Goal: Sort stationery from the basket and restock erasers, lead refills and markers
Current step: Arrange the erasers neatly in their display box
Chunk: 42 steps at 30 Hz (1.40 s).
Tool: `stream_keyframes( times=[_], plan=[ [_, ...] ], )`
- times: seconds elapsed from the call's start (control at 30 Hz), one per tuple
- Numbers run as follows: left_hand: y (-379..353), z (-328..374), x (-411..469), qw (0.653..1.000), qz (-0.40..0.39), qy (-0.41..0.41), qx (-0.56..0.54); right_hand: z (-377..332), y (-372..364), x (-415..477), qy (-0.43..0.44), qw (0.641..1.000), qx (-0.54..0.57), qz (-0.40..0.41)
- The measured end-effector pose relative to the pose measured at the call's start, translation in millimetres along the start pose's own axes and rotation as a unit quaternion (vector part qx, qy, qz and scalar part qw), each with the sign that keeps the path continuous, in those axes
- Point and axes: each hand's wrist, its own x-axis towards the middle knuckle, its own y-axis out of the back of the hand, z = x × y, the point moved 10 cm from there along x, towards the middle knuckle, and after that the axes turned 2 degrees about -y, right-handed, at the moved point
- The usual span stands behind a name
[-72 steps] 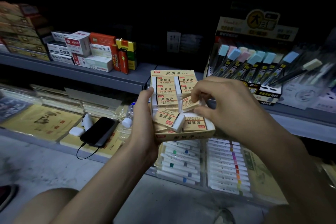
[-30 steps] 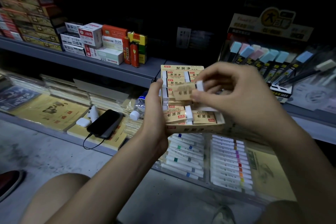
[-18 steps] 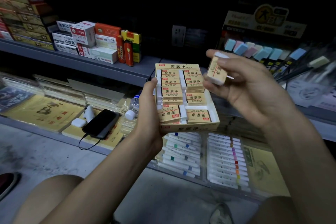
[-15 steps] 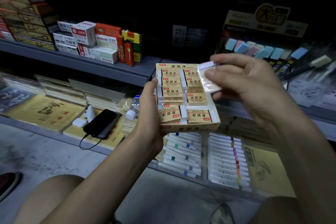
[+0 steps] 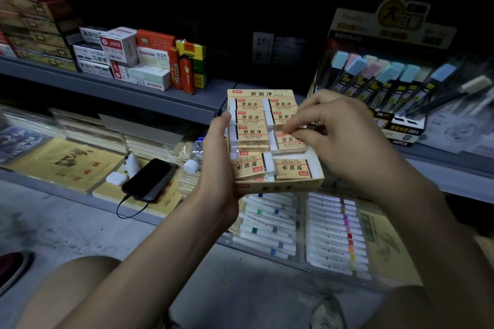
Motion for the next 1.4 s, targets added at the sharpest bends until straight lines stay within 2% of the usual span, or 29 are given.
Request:
stream_keyframes(
  times=[0.13, 0.2, 0.3, 0.37, 0.6, 0.73, 0.83, 1.0, 1.27, 1.4],
  plan=[
    [-0.4, 0.8, -0.5, 1.0, 0.0, 0.0, 0.001, -1.2, -3.1, -1.3, 0.014, 0.999, -0.037, 0.018],
    [-0.6, 1.4, -0.4, 1.0, -0.003, -0.001, -0.001, -4.6, 1.8, -2.9, 0.017, 1.0, -0.015, 0.021],
    [-1.4, 1.9, 0.0, 1.0, -0.008, -0.003, -0.001, -6.1, 3.6, -6.1, 0.007, 0.999, 0.044, -0.028],
    [-1.8, 1.3, 0.6, 1.0, -0.01, -0.002, 0.0, -3.5, 0.3, -7.3, 0.002, 0.998, 0.026, -0.051],
    [-3.9, 1.9, 0.6, 1.0, -0.01, -0.006, 0.003, -0.9, -1.2, -3.8, -0.017, 0.999, -0.026, -0.01],
    [-4.1, 2.9, 1.0, 1.0, -0.014, -0.008, 0.002, -11.9, 7.0, -8.2, -0.022, 1.0, 0.008, -0.005],
    [-2.7, 2.0, 2.0, 1.0, -0.012, -0.009, 0.0, -23.5, 2.8, -15.9, -0.036, 0.998, 0.024, -0.051],
    [-2.7, 0.9, 4.2, 1.0, -0.018, -0.006, -0.01, -33.1, -13.6, -22.2, -0.028, 0.994, -0.039, -0.1],
    [-2.5, 1.6, 4.8, 1.0, -0.021, -0.013, -0.013, -37.9, -13.6, -19.5, -0.014, 0.996, 0.01, -0.088],
    [-1.2, 0.8, 5.5, 1.0, -0.023, -0.01, -0.007, -38.1, -6.7, -20.5, -0.02, 0.985, 0.137, -0.104]
  ],
)
